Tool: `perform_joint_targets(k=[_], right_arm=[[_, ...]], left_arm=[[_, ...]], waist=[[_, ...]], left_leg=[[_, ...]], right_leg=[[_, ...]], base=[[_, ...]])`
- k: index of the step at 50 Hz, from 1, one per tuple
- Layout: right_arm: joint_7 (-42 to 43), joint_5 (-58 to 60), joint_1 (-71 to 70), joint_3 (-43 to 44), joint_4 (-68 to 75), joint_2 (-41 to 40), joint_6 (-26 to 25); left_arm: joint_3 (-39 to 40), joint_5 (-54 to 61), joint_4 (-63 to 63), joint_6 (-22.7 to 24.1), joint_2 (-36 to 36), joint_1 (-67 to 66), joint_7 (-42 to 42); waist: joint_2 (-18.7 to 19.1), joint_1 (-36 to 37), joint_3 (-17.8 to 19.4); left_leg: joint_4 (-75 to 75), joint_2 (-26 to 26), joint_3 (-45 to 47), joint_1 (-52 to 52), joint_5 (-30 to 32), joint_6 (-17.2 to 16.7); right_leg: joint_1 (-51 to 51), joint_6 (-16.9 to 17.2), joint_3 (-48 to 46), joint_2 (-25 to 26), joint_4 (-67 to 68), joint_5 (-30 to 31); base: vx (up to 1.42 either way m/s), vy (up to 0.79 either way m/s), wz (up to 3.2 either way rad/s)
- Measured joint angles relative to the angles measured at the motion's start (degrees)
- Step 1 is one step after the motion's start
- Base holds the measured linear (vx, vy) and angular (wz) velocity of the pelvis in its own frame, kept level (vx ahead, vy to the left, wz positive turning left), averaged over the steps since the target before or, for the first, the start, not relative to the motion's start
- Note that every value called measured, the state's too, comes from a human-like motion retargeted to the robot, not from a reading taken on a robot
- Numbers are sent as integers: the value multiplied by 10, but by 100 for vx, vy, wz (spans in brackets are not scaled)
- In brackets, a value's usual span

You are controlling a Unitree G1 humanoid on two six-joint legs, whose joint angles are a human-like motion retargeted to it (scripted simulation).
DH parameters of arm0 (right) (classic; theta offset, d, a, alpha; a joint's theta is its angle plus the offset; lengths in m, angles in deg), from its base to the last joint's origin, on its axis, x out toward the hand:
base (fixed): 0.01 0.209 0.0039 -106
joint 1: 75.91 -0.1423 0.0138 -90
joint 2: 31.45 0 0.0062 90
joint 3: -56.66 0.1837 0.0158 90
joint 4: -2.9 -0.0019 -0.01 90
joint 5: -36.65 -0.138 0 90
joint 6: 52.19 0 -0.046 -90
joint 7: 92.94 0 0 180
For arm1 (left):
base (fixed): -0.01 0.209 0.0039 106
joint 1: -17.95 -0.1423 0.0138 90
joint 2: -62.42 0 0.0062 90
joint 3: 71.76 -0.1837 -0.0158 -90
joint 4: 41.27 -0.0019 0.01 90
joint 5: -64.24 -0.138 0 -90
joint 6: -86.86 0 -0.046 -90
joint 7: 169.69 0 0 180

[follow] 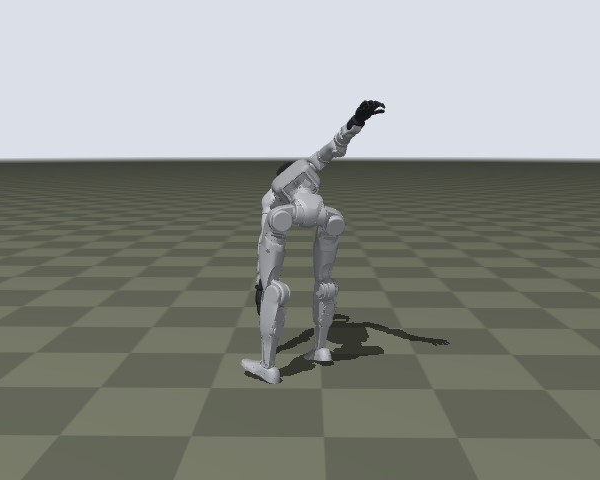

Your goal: In place motions

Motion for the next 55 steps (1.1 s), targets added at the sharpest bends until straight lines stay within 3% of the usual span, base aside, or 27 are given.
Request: perform_joint_targets(k=[8,15,27,35,40,45,51,55], right_arm=[[62,-40,3,5,0,22,11],[64,-32,-13,5,0,23,16],[75,-60,-31,-6,0,21,30],[89,-37,-41,6,0,34,38],[108,-9,-54,22,-1,63,40],[129,66,-86,7,-8,125,28],[85,158,-130,-34,-49,186,-12],[68,210,-149,-69,-72,208,-32]], left_arm=[[-52,18,22,-7,-16,61,9],[-57,48,30,-18,-55,74,18],[-57,68,27,-47,-78,63,80],[-71,56,57,-24,-61,9,63],[-67,61,85,-7,-25,-97,39],[-73,52,130,-11,56,-277,42],[-85,27,71,-27,199,-467,49],[-56,29,2,-42,250,-575,52]], waist=[[39,3,0],[40,-11,0],[33,-17,0],[49,10,0],[64,42,0],[91,75,0],[137,145,0],[175,225,0]], left_leg=[[-4,-4,12,-98,6,-2],[0,3,23,-150,1,1],[-1,9,15,-170,2,-2],[5,10,-8,-151,7,-7],[10,10,-19,-112,8,-11],[10,5,-43,-57,15,-13],[11,-13,-91,17,27,-15],[14,-24,-111,69,36,-17]], right_leg=[[-104,-14,16,14,5,8],[-162,-21,19,34,15,3],[-182,-24,11,41,21,-3],[-157,-27,-10,32,39,-19],[-112,-29,-21,28,54,-35],[-46,-36,-45,16,77,-57],[58,-40,-89,-18,95,-88],[136,-40,-124,-48,97,-104]], base=[[4,11,33],[5,8,11],[0,0,2],[-3,-7,4],[-3,-10,-23],[-1,-14,7],[8,-21,60],[23,-28,77]])
